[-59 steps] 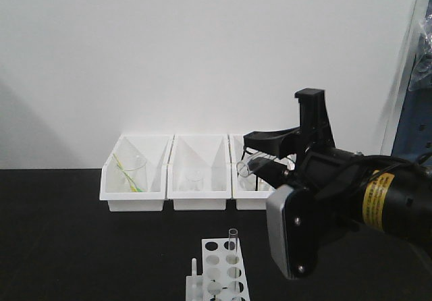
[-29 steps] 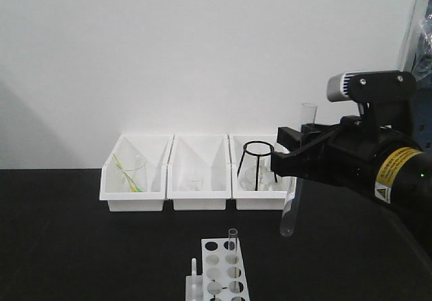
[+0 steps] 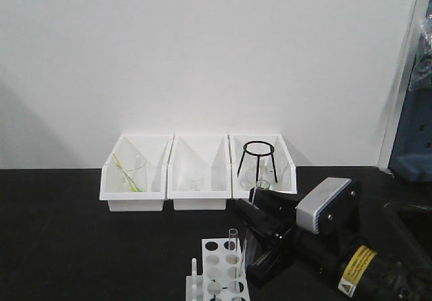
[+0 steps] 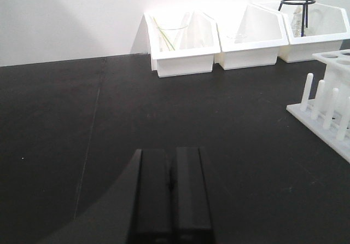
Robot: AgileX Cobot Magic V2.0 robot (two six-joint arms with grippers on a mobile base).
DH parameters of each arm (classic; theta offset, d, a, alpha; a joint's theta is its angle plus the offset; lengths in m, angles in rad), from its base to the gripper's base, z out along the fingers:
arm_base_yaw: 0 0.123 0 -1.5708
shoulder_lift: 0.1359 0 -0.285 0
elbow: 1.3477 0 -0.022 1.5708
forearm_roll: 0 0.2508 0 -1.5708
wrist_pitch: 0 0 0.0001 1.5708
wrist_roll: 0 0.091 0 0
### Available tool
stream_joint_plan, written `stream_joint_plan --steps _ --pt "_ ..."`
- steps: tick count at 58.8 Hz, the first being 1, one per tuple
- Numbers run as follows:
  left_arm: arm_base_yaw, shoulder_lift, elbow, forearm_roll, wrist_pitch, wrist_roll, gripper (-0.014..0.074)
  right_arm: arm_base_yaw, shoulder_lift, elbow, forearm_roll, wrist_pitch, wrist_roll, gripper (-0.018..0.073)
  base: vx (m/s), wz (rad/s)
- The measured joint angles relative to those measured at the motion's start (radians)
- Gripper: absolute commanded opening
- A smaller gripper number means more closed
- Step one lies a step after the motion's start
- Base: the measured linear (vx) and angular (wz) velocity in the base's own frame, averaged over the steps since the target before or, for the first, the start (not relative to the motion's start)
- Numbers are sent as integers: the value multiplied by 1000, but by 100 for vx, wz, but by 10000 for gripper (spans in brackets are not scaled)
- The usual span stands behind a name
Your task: Flip and reinsert test tube from rack
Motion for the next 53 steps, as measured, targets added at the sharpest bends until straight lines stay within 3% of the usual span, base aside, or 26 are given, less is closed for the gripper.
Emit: stream_joint_plan --steps 20,33,53 --pt "0 0 0 0 0 0 -6 0 159 -64 -66 -130 -23 -11 0 0" --pt "0 0 0 0 0 0 -6 0 189 -90 -111 -145 53 -11 0 0" --pt "0 0 0 0 0 0 -6 0 246 -92 -154 -157 73 -11 0 0"
